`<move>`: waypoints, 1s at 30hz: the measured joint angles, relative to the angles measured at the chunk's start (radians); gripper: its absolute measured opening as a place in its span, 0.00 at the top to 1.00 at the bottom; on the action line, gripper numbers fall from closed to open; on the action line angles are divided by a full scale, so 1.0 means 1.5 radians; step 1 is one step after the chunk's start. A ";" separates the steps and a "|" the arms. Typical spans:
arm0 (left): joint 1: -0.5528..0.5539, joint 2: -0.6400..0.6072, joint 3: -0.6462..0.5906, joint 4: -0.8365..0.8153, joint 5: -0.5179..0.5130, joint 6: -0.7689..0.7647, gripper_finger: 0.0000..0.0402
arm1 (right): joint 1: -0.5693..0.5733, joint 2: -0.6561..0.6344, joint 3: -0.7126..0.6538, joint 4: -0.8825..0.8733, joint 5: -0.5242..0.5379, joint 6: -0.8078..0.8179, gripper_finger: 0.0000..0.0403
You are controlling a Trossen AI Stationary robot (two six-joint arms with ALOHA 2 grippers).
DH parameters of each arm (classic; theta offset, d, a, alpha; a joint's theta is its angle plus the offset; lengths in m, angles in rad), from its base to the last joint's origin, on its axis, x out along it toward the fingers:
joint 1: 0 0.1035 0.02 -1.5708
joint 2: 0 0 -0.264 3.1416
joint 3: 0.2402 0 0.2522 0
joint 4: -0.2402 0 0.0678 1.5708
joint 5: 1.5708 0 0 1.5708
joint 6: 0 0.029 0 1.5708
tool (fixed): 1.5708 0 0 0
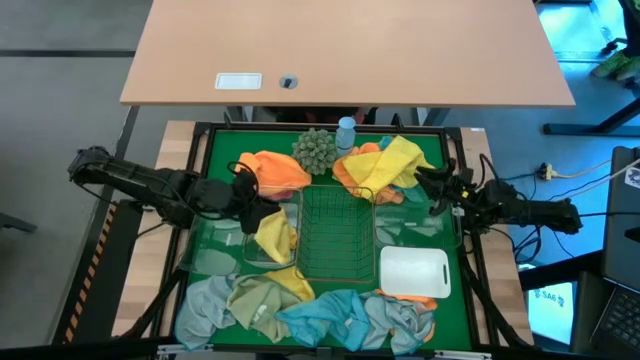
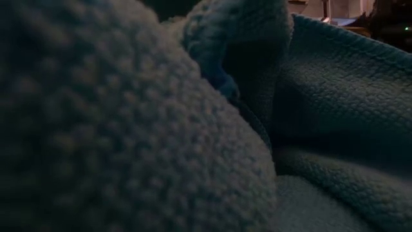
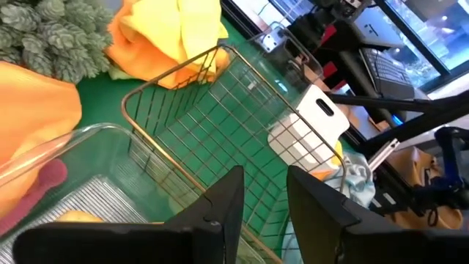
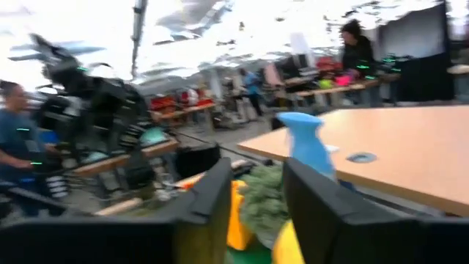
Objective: Sort microfiber towel by color & place in baskets
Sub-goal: Put the top right yellow microfiber cloth into the middle transparent bin
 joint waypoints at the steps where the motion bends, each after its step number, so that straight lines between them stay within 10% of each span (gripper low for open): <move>1: 0.003 0.000 0.000 0.000 0.002 0.000 0.75 | 0.000 0.011 0.004 -0.001 0.016 0.000 0.63; 14: 0.012 0.000 0.000 0.000 0.004 0.001 0.75 | -0.004 0.268 0.209 -0.327 0.164 0.185 0.45; 30: 0.012 0.000 0.000 -0.005 0.004 0.001 0.75 | -0.256 0.504 0.335 -0.515 -0.033 0.320 0.45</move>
